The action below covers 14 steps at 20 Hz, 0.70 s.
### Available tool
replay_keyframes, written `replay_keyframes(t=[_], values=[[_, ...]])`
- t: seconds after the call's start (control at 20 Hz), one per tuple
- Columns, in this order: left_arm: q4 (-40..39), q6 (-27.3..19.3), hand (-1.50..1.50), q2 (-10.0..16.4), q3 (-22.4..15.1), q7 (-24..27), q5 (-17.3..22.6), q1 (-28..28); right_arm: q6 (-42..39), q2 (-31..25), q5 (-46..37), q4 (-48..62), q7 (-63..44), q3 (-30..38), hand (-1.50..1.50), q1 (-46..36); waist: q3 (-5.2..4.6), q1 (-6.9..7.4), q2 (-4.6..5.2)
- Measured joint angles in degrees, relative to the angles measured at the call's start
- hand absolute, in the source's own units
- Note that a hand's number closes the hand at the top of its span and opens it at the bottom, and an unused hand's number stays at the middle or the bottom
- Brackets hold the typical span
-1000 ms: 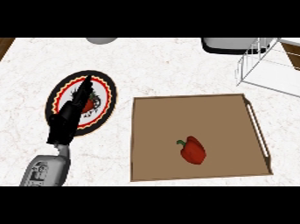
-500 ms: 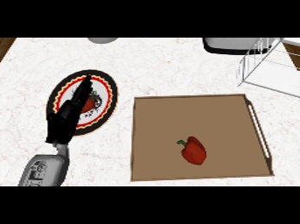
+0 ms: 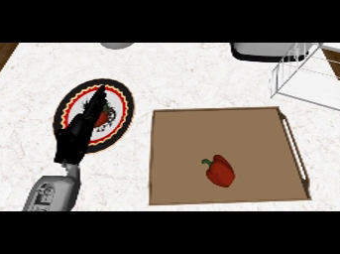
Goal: Pick the lemon from the tray and place it in the tiered shelf
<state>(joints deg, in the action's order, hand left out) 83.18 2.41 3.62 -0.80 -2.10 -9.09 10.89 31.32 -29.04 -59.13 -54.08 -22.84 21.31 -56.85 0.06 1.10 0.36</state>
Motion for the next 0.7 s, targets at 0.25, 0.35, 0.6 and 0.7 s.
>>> replay_keyframes(t=[0.25,0.35,0.6,0.7], values=[[0.17,-0.05,0.00,0.12,0.15,0.09,-0.14,-0.26,3.36,-1.78,4.80,6.93,6.41,2.14,1.50,-1.92,-0.02,-0.08,-0.05],[1.19,-0.41,0.00,-0.23,-0.53,0.24,-0.69,-1.52,3.75,-2.85,6.54,9.40,8.76,2.91,1.50,-2.60,-0.04,-0.04,-0.08],[1.14,-0.93,0.00,-0.80,-1.13,0.61,-1.29,-2.07,7.51,-5.68,0.08,15.07,1.99,2.40,-1.50,-1.32,-0.10,-0.19,-0.07],[1.41,-0.29,0.00,-0.02,-0.45,0.27,-0.75,-2.06,7.69,-6.83,-1.82,16.01,-1.20,2.30,-1.50,-1.04,-0.09,-0.34,-0.15]])
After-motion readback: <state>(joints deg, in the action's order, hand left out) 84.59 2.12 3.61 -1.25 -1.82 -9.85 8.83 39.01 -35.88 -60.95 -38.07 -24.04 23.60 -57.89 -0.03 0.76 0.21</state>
